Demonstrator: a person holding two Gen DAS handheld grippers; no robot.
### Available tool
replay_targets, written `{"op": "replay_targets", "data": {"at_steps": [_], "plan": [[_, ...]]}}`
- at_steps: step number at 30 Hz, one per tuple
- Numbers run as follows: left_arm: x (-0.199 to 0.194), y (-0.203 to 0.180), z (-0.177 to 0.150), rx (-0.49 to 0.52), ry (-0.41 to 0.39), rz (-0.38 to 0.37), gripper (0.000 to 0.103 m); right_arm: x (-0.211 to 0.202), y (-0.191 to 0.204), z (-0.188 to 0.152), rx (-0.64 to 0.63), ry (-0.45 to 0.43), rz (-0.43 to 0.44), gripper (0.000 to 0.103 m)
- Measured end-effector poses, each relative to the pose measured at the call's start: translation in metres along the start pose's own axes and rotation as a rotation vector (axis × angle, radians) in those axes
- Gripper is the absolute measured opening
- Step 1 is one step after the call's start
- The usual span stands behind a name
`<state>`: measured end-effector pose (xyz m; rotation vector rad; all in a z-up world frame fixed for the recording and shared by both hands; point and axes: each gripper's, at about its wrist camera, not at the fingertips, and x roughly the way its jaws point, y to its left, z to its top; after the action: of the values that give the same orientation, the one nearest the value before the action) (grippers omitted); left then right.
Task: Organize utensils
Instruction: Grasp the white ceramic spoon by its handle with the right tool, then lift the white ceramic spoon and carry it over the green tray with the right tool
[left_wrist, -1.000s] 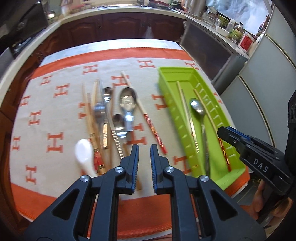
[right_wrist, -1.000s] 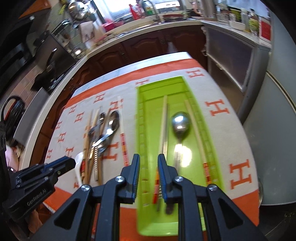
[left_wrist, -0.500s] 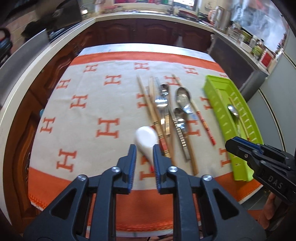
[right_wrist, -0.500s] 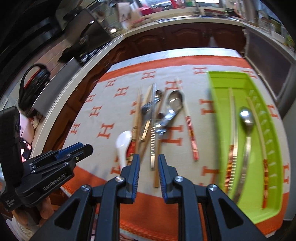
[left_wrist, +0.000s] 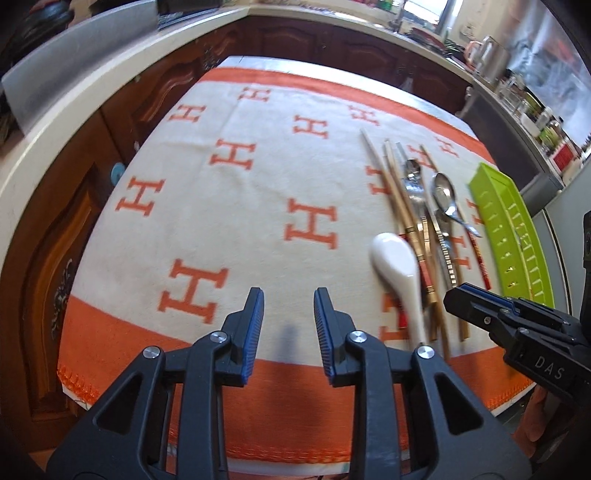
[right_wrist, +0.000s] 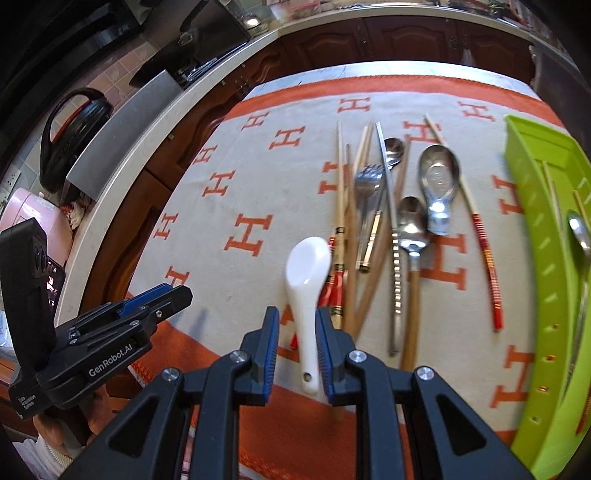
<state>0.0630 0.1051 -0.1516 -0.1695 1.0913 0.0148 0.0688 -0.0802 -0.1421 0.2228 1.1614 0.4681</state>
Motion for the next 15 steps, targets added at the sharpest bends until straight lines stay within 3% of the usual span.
{"op": "replay_targets", "data": {"at_steps": [15], "plan": [[0.027, 0.019, 0.005, -0.045, 0.039, -0.039, 0.025, 0.029, 0.000, 0.010, 0.015, 0.033, -0.001, 0.020]]}}
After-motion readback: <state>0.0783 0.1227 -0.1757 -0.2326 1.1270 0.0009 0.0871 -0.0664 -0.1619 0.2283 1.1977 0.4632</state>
